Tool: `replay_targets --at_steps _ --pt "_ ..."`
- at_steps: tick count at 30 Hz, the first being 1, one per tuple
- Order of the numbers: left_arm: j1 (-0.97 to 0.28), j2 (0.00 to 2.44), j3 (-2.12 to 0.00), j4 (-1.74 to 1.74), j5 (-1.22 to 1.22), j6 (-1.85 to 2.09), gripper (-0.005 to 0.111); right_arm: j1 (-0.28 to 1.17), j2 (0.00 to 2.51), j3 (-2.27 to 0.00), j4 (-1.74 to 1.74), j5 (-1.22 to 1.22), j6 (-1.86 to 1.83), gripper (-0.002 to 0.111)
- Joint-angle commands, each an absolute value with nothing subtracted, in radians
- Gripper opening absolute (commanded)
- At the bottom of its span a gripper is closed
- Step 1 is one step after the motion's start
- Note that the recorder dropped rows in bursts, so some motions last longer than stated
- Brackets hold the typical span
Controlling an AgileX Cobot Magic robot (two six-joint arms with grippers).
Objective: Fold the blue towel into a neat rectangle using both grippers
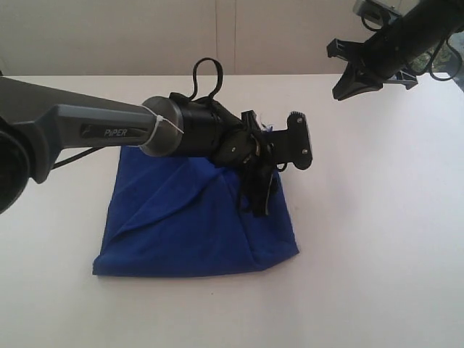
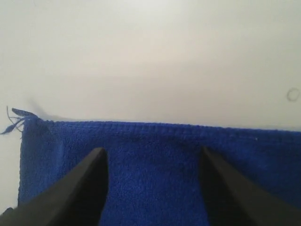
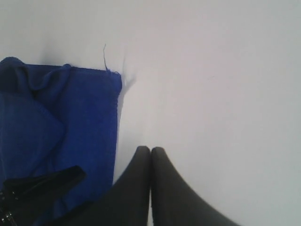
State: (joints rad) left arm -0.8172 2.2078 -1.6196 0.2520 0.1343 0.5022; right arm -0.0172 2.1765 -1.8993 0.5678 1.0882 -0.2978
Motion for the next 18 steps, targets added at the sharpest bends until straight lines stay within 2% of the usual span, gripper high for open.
replay_targets --at_steps 1,9,18 --pt "-0.831 2.212 -1.619 0.239 0.140 0.486 0.062 -0.024 2.176 -1.895 0.572 1.086 -0.312 0.000" --pt "-0.829 2.167 -1.619 0.325 0.139 0.495 0.062 -0.024 2.176 -1.895 0.572 1.084 -0.312 0.000" --pt "-0.756 2.153 -1.619 0.346 0.120 0.463 0.062 -0.024 2.176 -1.895 0.572 1.084 -0.312 0.000"
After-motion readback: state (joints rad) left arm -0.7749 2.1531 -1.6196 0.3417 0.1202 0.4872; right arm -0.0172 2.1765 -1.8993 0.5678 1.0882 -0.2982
